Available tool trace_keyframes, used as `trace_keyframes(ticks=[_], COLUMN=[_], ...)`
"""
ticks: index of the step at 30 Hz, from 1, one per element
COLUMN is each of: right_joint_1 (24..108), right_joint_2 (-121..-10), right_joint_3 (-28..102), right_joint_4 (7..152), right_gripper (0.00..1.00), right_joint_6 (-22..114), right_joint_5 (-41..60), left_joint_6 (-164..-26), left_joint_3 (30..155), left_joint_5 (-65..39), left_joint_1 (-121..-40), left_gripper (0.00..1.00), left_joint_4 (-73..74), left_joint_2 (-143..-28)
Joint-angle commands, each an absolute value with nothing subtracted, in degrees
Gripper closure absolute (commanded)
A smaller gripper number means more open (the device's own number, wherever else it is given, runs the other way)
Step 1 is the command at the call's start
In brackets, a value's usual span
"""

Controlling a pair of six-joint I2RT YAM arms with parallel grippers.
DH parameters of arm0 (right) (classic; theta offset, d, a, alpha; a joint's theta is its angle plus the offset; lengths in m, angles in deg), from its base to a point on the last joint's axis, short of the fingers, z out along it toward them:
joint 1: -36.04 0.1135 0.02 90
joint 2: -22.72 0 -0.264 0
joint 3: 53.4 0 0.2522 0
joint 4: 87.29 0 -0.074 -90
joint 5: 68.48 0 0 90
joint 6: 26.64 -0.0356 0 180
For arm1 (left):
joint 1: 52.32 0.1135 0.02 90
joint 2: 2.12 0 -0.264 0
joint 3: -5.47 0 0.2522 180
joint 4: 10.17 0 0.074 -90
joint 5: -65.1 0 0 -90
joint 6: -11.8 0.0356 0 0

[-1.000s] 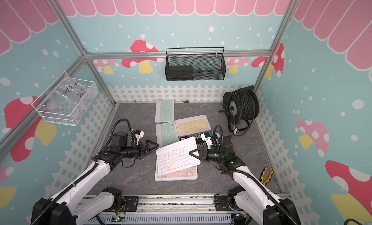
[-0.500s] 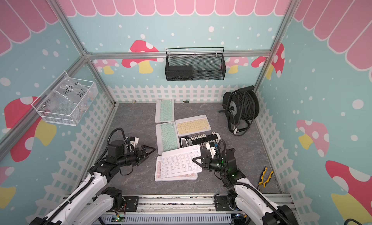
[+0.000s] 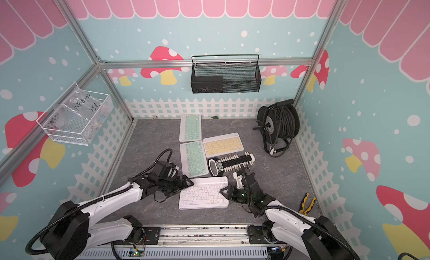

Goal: Stack the numeric keypads
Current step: Place the numeric keypad at the numeric keypad.

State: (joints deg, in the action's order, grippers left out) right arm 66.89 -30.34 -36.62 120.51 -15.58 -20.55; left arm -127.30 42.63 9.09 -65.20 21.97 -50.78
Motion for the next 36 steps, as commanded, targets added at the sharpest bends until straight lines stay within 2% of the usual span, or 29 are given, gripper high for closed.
trace_keyframes(ticks=[1, 10, 24, 36], right_joint_1=[68.67, 70.8, 71.0, 71.08], right_joint_2=[-30.84, -38.76, -38.29, -46.17], right_joint_3=[-38.03, -39.6, -39.63, -38.48], right_joint_4=[128.03, 141.88, 137.18, 144.41], right_gripper=[0.87, 0.87, 0.87, 0.87], right_joint_6=[-17.99, -21.62, -19.83, -20.32], right_joint_5=[-16.55, -13.77, -12.41, -14.6], left_joint_6=[-127.16, -126.7, -124.73, -124.33], left_joint_3=[42.66, 42.35, 42.85, 43.39], left_joint_5=[8.0, 8.69, 8.23, 8.45], left_joint_1=[-65.41, -65.59, -67.96, -68.05], left_gripper=[0.01, 0.01, 0.01, 0.01], left_joint_4=[23.45, 23.63, 23.65, 23.14], left_joint_2=[-50.52, -50.33, -56.63, -58.41])
